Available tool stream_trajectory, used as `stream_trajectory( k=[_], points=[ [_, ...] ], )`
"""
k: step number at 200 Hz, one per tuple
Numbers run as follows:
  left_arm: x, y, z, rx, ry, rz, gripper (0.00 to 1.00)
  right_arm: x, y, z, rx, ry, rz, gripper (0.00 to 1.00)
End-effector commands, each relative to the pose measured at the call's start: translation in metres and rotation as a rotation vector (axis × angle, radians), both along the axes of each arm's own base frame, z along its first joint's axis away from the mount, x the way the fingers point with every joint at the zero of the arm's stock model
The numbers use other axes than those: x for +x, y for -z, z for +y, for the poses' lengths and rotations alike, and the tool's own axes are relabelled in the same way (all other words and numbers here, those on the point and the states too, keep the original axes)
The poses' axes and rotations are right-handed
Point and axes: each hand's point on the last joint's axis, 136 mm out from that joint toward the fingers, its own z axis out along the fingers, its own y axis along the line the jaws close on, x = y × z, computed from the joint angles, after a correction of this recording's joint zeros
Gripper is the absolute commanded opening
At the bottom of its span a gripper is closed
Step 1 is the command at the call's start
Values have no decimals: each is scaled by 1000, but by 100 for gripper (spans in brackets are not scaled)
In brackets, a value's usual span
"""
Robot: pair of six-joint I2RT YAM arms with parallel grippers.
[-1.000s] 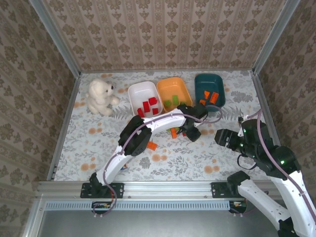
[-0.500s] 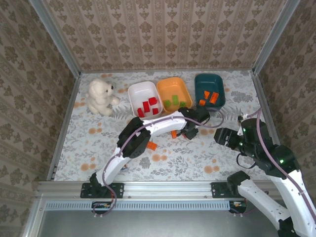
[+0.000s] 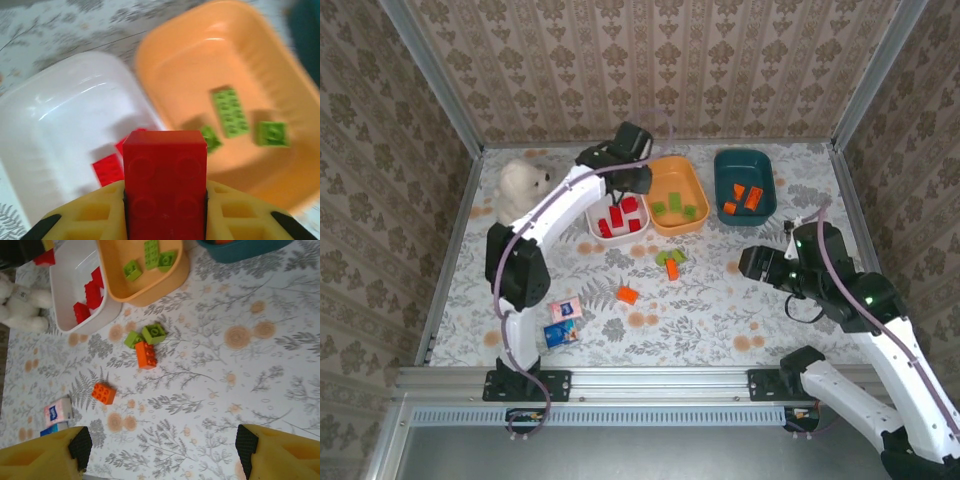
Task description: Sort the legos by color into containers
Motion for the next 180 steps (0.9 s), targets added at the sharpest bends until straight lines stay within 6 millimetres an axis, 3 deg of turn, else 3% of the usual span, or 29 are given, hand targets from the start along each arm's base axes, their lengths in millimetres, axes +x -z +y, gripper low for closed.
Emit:
stream_trajectory(
  k=[1,24,34,39,62,121,147,180],
  points=[
    [24,31,22,1,-90,68,23,5,1,21,66,-86,10,79],
    [48,53,42,21,-149,101,23,6,4,28,86,-113,30,79],
    [53,63,41,27,-154,114,23,6,5,29,85,-115,34,80],
    [62,68,56,31,-183,119,23,6,5,28,83,-115,36,80],
    [75,84,63,30,-199,137,24,4,8,28,78,-116,46,80],
    [76,123,68,36,-205,218,31,2,17,28,67,-121,88,80],
    [73,121,66,21,-207,230,45,5,20,27,42,-121,103,80],
    [73,85,62,-18,-202,177,57,16,16,29,20,-129,95,80]
  ],
)
